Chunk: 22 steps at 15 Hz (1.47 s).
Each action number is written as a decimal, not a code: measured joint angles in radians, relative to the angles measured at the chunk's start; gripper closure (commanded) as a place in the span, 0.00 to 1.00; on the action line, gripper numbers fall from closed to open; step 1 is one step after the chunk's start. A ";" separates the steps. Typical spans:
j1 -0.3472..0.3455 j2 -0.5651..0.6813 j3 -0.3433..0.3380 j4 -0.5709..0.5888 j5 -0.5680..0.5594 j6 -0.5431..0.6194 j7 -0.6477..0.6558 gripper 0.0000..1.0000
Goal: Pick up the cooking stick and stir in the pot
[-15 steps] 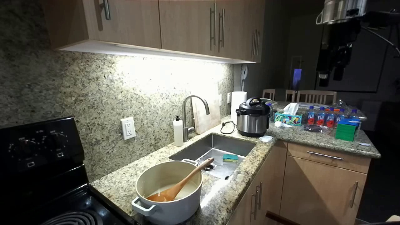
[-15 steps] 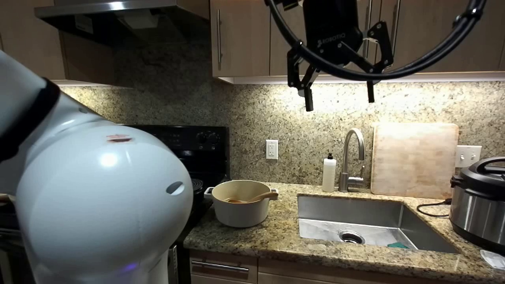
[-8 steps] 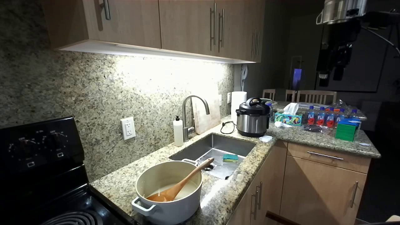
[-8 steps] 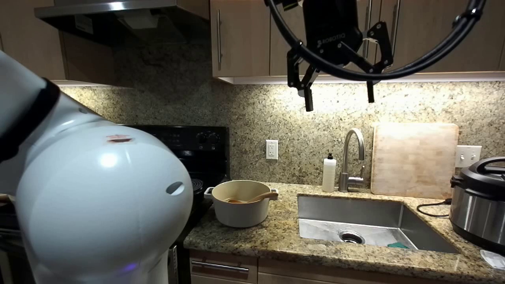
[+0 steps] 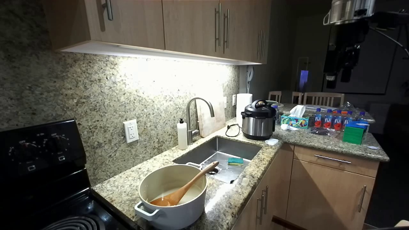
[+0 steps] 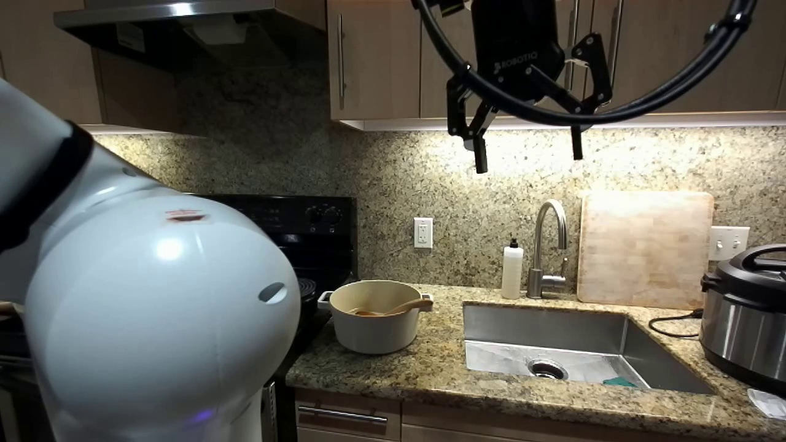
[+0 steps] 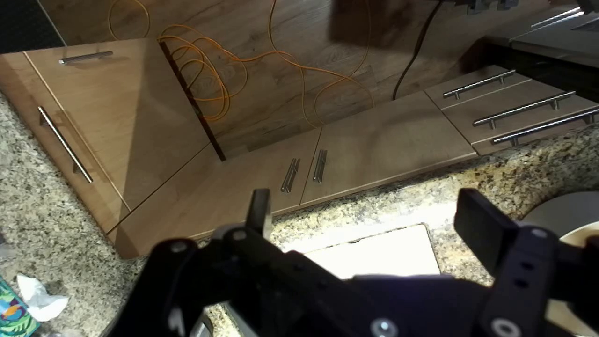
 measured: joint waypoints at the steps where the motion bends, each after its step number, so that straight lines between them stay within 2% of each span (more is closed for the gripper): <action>1: 0.000 0.000 0.000 0.000 0.000 0.000 0.000 0.00; 5: 0.005 0.001 -0.001 0.001 0.000 0.000 0.000 0.00; 9: 0.063 0.045 0.013 0.032 -0.025 -0.032 -0.028 0.00; 17: 0.233 0.284 0.071 0.113 -0.027 -0.044 -0.148 0.00; 22: 0.311 0.444 0.134 0.109 -0.028 0.059 -0.225 0.00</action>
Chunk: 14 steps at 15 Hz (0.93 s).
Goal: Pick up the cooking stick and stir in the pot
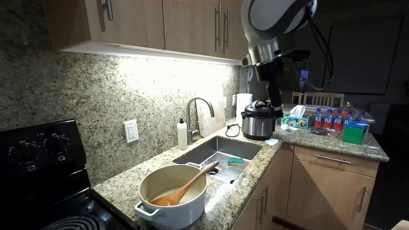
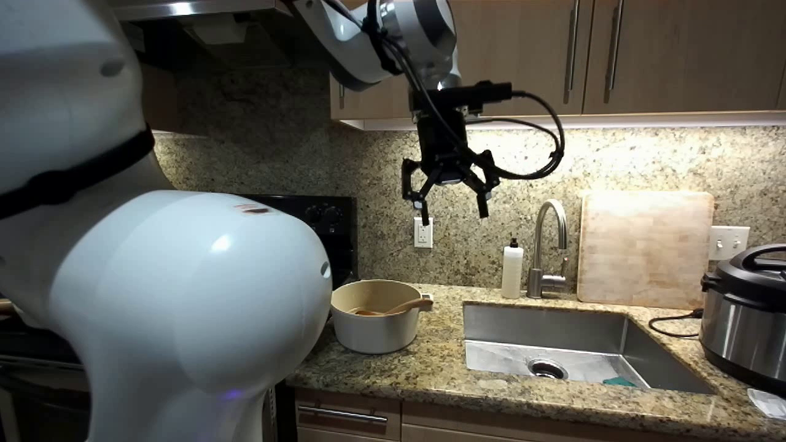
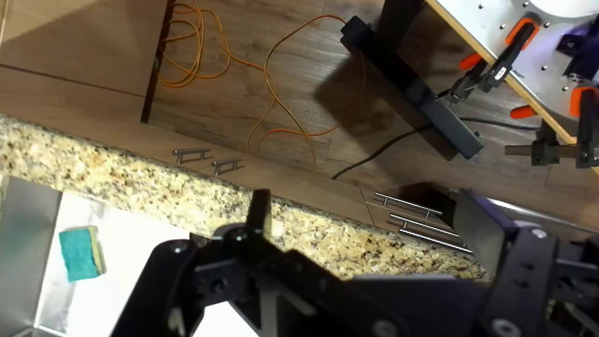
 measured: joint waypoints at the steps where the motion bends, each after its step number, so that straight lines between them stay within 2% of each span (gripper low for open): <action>1: 0.012 0.032 0.014 0.000 0.000 0.031 -0.018 0.00; 4: 0.028 0.085 0.033 0.002 0.000 0.060 -0.028 0.00; 10: 0.026 0.086 0.034 0.007 0.000 0.060 -0.044 0.00; 14: 0.026 0.144 0.037 0.060 -0.043 0.111 -0.212 0.00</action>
